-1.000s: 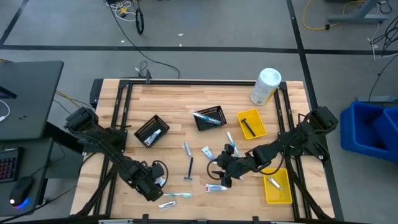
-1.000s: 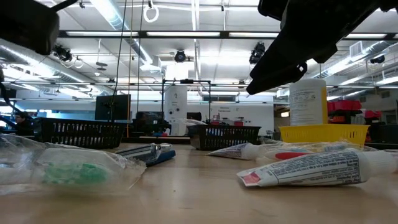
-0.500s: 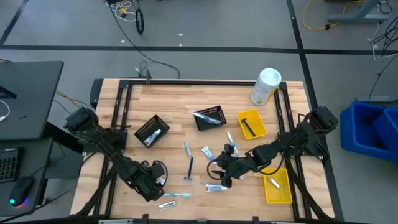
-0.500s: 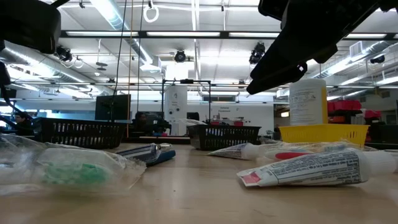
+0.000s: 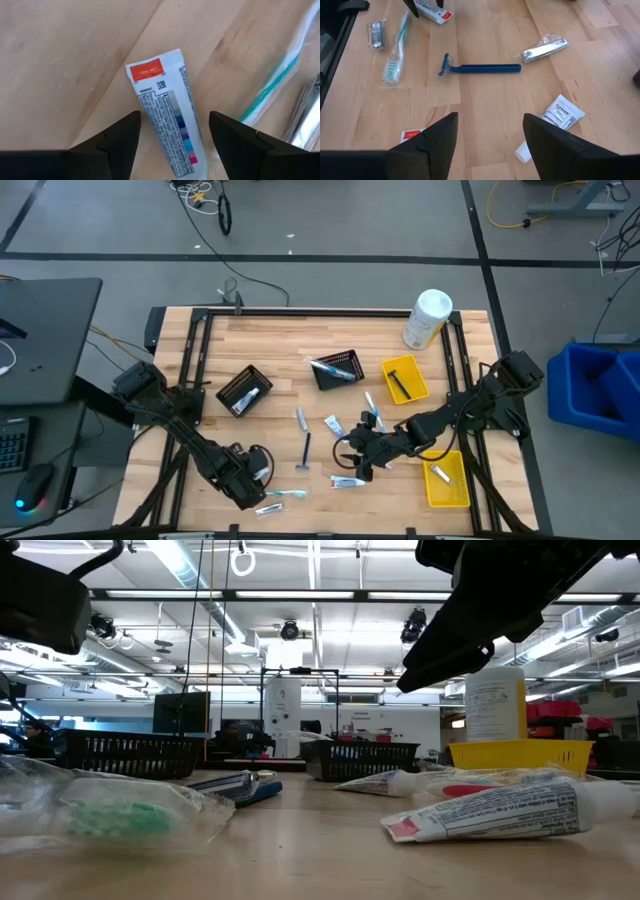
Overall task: Pick & Place Travel size toiletries
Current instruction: Put the white toothpaste into the left black basket
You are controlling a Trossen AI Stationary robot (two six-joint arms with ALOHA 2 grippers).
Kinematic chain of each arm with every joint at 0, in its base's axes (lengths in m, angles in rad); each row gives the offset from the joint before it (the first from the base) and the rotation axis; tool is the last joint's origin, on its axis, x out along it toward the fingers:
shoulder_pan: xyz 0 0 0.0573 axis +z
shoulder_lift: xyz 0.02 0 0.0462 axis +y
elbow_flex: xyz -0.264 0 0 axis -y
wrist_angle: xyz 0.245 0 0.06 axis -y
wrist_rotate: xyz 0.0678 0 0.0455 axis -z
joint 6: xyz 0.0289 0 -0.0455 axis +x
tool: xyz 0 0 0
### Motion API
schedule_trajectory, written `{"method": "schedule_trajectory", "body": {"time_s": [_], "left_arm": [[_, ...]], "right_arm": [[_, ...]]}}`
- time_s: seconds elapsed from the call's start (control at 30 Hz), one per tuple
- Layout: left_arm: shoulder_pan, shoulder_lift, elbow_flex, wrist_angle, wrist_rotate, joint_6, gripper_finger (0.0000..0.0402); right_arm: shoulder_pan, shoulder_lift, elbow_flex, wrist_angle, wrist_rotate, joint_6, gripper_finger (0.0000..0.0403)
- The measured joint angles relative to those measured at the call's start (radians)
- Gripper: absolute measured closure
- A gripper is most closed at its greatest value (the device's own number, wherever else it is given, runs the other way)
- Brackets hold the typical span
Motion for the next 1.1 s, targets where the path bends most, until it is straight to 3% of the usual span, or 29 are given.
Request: {"method": "schedule_trajectory", "body": {"time_s": [0.2,0.53,0.73,0.93,1.1], "left_arm": [[0.0,0.003,0.0,-0.032,-0.005,-0.023,0.0164],[-0.001,0.006,-0.003,-0.04,-0.074,-0.086,0.0241],[-0.002,0.007,-0.004,-0.039,-0.117,-0.136,0.0268],[-0.001,0.01,-0.004,-0.034,-0.246,-0.212,0.0273],[0.008,0.015,0.025,-0.047,-0.461,-0.205,0.0274]], "right_arm": [[0.0,0.0,0.0,0.0,0.0,0.0,0.0156],[0.0,0.0,0.0,0.001,0.0,-0.003,0.0164],[0.0,0.0,0.0,0.001,-0.001,-0.003,0.0177],[0.0,0.0,0.0,0.001,0.0,-0.003,0.018],[0.0,0.0,0.0,0.001,0.0,-0.003,0.0174]]}}
